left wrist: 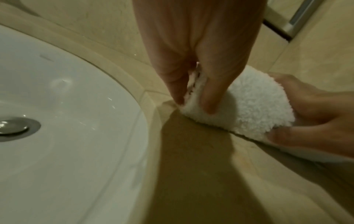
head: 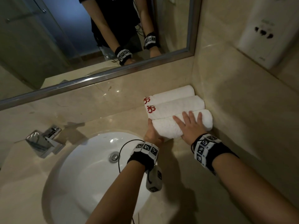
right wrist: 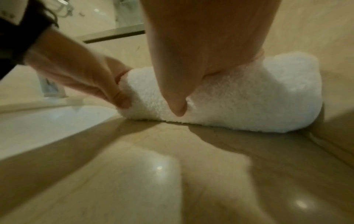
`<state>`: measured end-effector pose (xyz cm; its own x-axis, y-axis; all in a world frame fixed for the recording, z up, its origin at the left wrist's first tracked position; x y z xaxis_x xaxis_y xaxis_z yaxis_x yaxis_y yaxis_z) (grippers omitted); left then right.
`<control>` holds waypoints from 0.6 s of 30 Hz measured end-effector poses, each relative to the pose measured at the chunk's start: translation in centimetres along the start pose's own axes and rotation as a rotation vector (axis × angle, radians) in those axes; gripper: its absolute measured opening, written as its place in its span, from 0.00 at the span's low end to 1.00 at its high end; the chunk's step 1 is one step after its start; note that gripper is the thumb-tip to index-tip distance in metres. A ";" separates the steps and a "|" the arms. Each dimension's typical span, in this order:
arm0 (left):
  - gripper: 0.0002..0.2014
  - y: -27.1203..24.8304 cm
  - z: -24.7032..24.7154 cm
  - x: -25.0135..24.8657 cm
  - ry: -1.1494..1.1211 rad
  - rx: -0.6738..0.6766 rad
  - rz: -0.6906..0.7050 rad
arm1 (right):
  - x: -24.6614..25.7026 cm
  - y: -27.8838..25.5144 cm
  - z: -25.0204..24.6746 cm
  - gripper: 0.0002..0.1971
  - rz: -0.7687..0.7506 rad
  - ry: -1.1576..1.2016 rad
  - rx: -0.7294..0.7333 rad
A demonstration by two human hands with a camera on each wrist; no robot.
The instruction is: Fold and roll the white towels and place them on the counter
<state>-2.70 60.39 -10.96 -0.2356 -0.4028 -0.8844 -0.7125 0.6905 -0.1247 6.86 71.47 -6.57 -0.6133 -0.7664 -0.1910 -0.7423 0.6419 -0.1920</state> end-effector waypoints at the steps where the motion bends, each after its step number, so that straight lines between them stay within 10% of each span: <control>1: 0.49 -0.1 0.2 0.7 -0.030 0.016 -0.047 | -0.1 -0.1 0.0 0.42 0.007 0.019 0.003; 3: 0.50 0.0 -0.1 1.5 -0.021 -0.017 -0.097 | -0.2 -0.3 0.0 0.43 0.024 0.057 0.015; 6: 0.24 -0.3 -1.0 0.5 -0.026 -0.076 -0.123 | -0.3 -0.5 -0.1 0.45 0.058 0.097 0.048; 10: 0.36 0.7 -0.6 2.8 0.143 -0.025 -0.135 | -0.5 -0.9 -0.3 0.45 0.081 0.149 0.062; 18: 0.26 -4.2 -4.5 -0.1 0.298 -0.014 -0.181 | -0.1 -2.9 -4.1 0.29 0.053 0.492 0.006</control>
<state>-2.70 54.83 -8.27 -0.2858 -0.6767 -0.6785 -0.7689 0.5845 -0.2590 8.01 69.56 -2.00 -0.7058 -0.6525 0.2759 -0.7061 0.6792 -0.2000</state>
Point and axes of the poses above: each hand's wrist, its own y-axis towards the middle knuckle, its own z-axis out of the palm, x = y × z, the point moved 10 cm from there along y, towards the middle knuckle, and after that the axes turned 15 degrees about z, right-handed, at the moved point
